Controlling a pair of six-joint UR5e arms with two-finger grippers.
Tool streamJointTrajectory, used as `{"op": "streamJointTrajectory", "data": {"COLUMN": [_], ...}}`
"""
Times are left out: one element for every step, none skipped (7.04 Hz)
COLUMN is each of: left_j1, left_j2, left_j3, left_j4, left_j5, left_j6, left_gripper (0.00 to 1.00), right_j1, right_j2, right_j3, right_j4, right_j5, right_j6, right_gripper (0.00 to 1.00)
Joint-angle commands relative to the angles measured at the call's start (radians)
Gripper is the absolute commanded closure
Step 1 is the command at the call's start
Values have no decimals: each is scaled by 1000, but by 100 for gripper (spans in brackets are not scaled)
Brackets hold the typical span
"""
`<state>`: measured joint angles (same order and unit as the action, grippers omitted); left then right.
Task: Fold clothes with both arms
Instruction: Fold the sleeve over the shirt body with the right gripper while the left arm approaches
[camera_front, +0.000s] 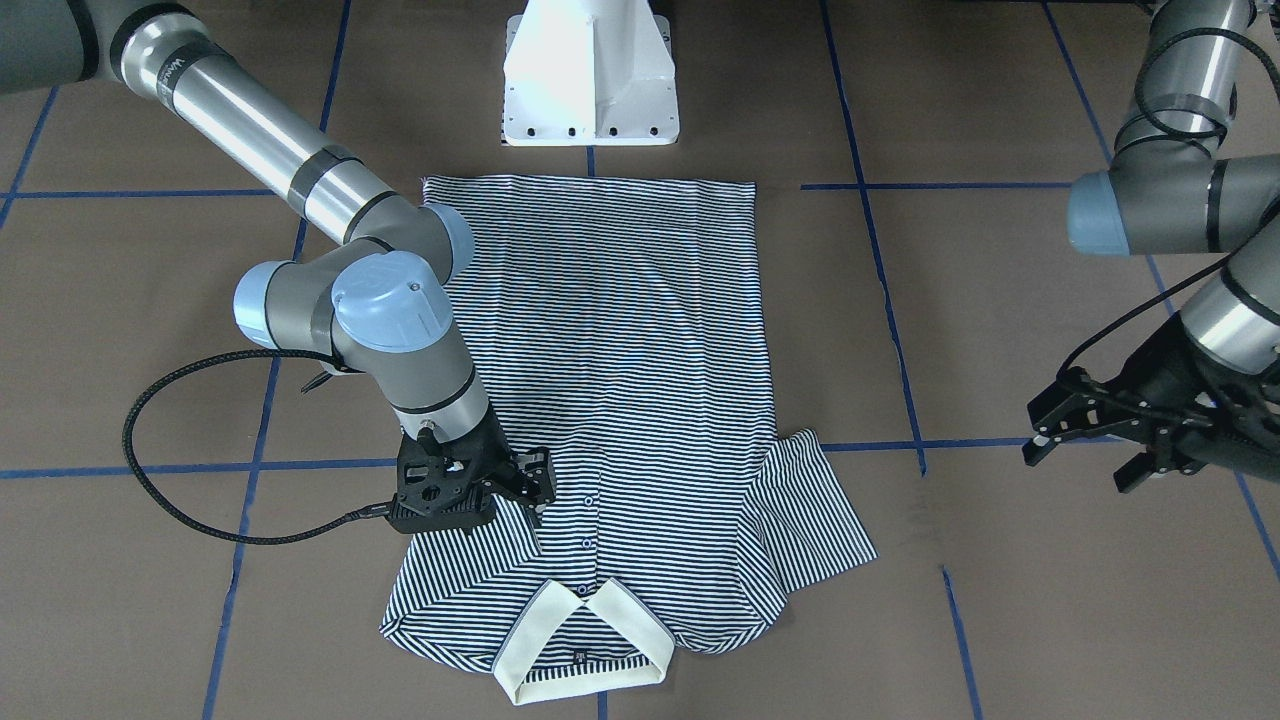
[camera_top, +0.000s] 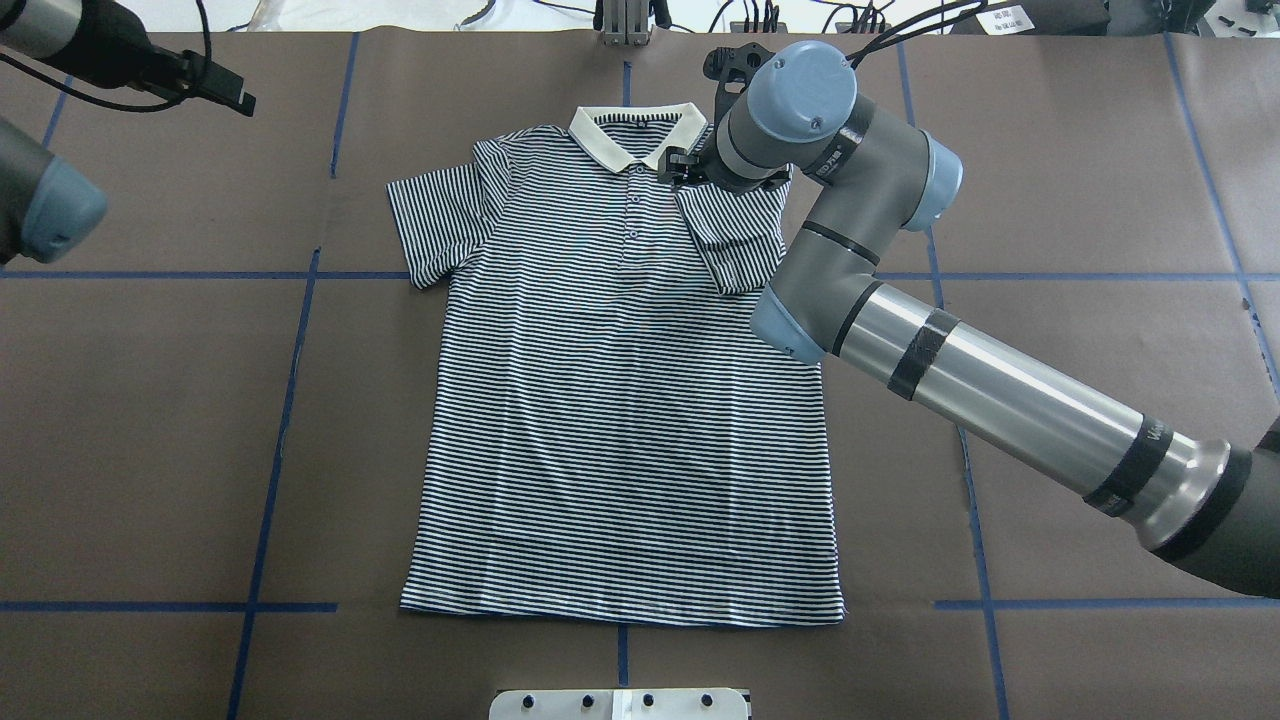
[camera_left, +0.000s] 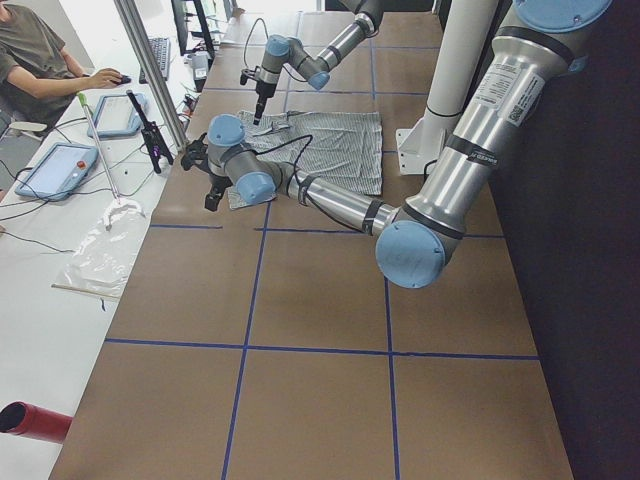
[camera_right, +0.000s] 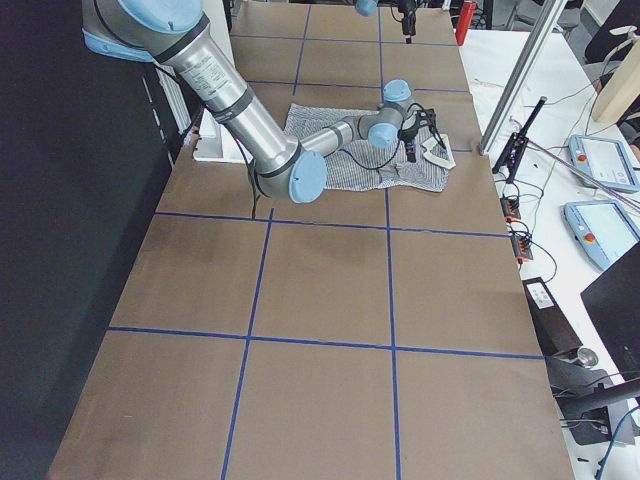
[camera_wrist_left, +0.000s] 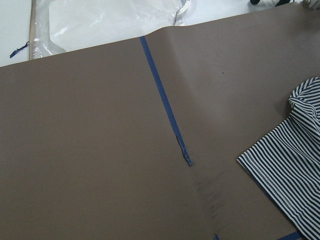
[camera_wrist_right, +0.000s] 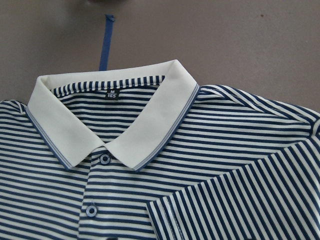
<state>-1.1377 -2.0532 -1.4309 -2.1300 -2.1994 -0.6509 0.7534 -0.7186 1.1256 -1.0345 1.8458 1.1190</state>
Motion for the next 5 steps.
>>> {"op": "streamJointTrajectory", "data": {"left_j1": [96,142,183,235,266], "left_j2": [-65,-86,-97,-116,-148], "left_j3": [59,96,116,144,209], "left_j4": [-98,-154,-157,-154,-153], "left_j5": [111,201,316,398,436], "left_j6": [-221,-365,-453,-502,-507], "left_gripper": [0,2,6,6,5], "right_j1": [27,26,27,26,24], "right_j2": [-34,-91,-131,-142,-144], "right_j3": [179,307,375,388,387], "right_j4": [-268,-361,-412,-412,-411], "right_j5": [100,105,105,102,101], "right_j6": [-8,-30,-80,-82,-82], "right_gripper": [0,0,0,0,0]}}
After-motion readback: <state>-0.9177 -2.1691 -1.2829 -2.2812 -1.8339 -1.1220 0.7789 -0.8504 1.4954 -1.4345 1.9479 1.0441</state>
